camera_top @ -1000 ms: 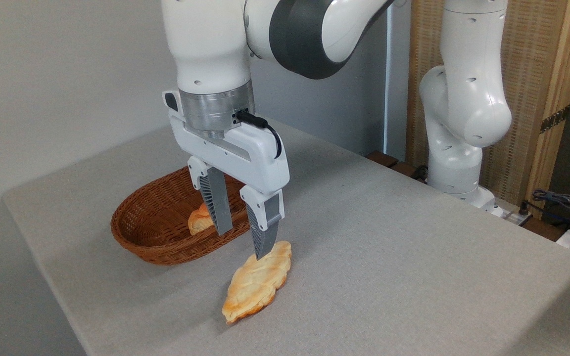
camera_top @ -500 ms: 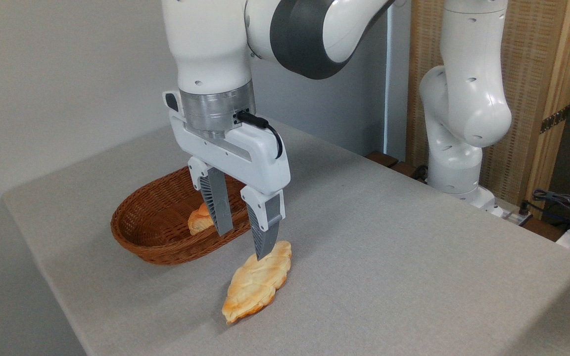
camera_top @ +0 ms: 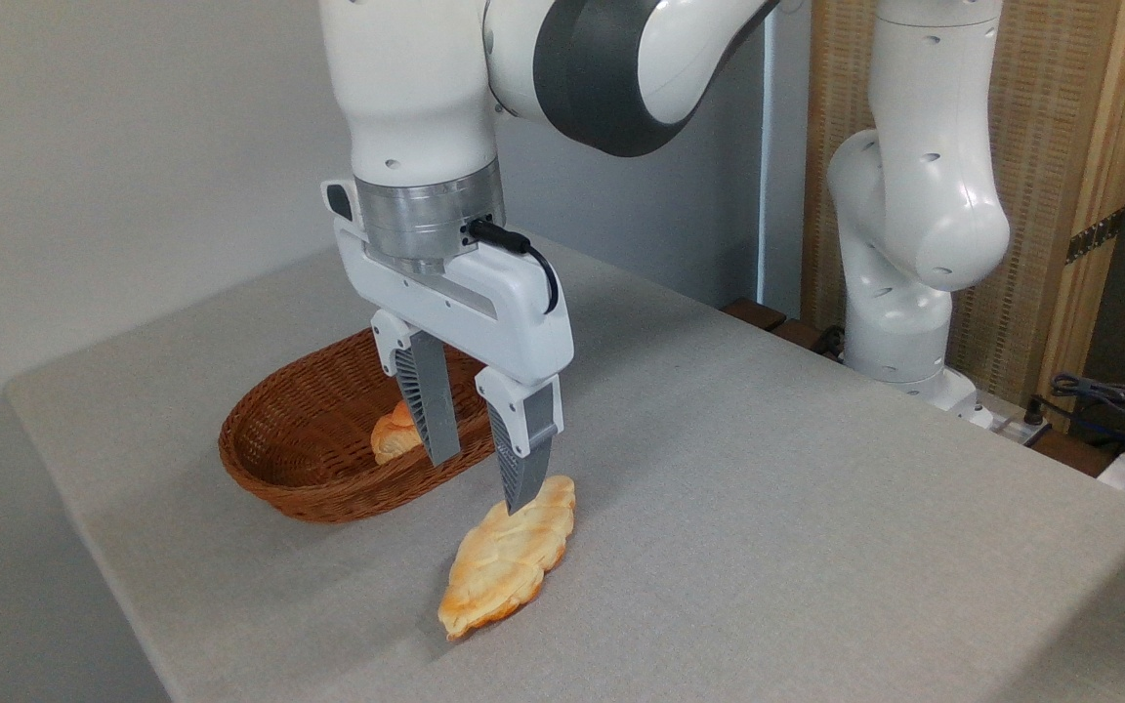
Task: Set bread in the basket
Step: 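Lower the gripper onto the flat golden bread and close on it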
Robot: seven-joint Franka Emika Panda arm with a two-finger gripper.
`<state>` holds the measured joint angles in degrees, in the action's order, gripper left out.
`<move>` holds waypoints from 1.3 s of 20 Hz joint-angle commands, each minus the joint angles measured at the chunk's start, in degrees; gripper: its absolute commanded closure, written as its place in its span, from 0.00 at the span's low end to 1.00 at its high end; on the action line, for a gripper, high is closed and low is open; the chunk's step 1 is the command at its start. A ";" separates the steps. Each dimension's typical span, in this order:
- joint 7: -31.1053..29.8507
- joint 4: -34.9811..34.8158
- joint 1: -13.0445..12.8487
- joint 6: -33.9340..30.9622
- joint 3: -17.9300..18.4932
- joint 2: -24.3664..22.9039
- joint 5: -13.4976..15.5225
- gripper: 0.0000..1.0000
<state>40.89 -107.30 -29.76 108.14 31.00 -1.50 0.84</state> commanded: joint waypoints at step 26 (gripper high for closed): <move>0.06 -11.27 -1.35 13.67 1.17 3.34 7.87 0.00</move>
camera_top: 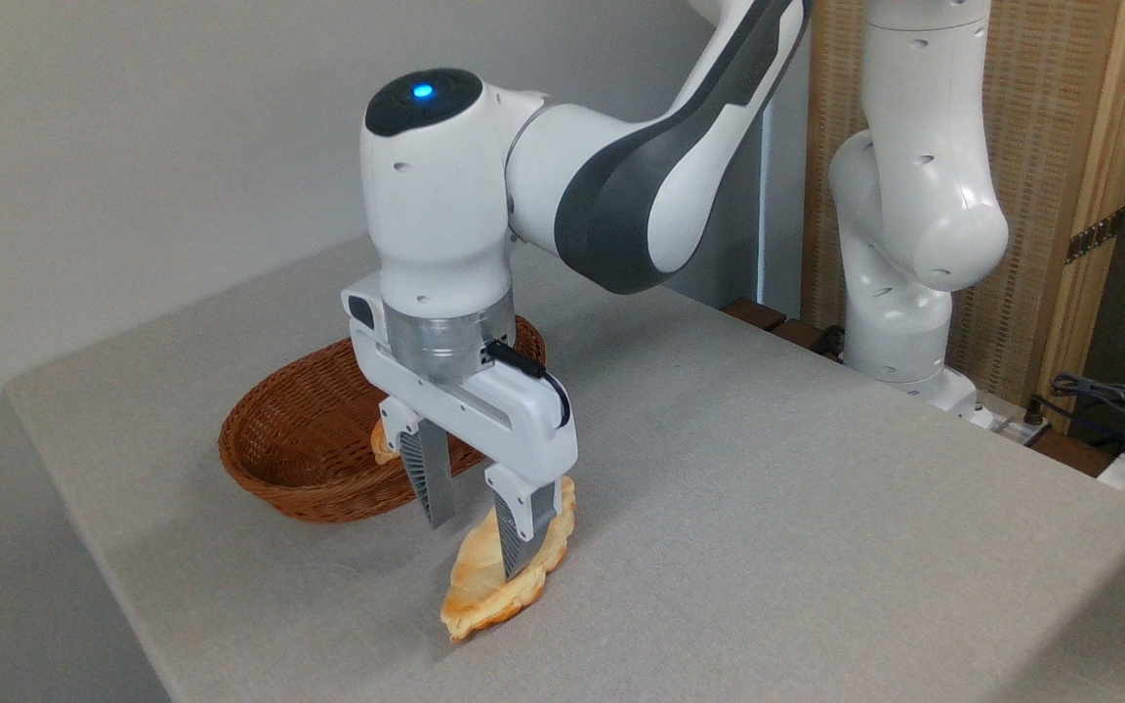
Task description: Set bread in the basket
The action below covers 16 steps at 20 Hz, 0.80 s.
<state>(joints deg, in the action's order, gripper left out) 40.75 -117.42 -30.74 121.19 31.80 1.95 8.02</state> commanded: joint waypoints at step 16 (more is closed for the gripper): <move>1.00 -0.62 0.33 -3.76 1.68 -1.34 -5.39 0.00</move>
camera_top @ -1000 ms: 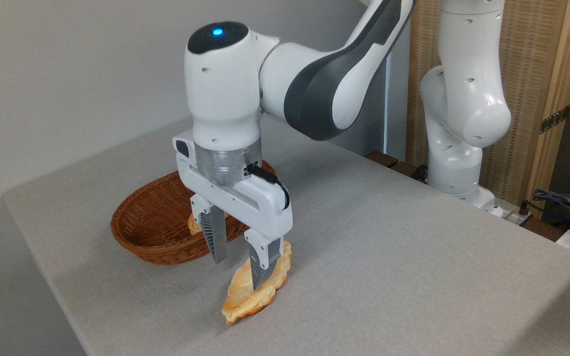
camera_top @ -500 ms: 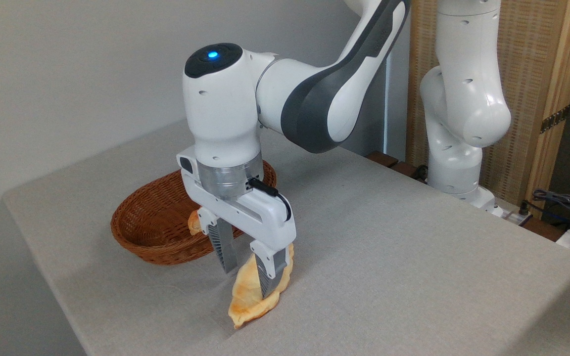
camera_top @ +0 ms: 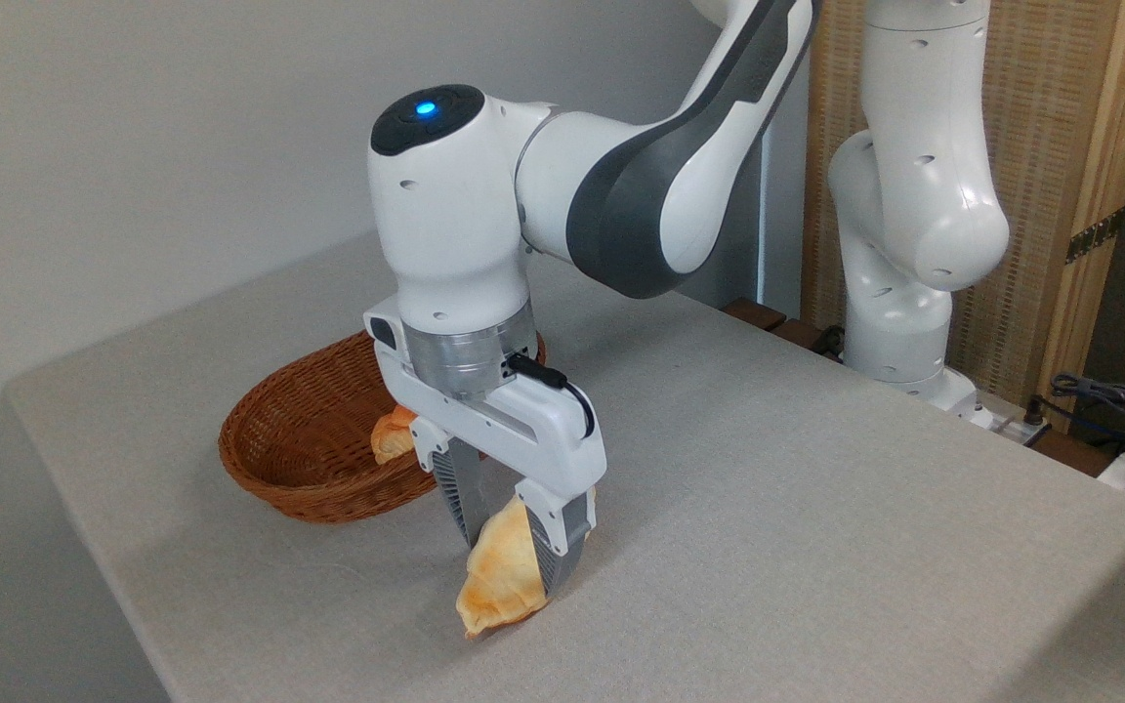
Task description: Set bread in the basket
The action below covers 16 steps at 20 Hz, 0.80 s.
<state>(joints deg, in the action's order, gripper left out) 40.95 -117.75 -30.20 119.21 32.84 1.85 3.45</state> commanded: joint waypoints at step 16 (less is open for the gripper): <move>1.15 -0.46 -0.91 -2.93 -0.15 1.40 -0.55 0.47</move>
<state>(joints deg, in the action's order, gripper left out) 41.32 -118.18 -30.88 117.36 32.48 3.97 3.43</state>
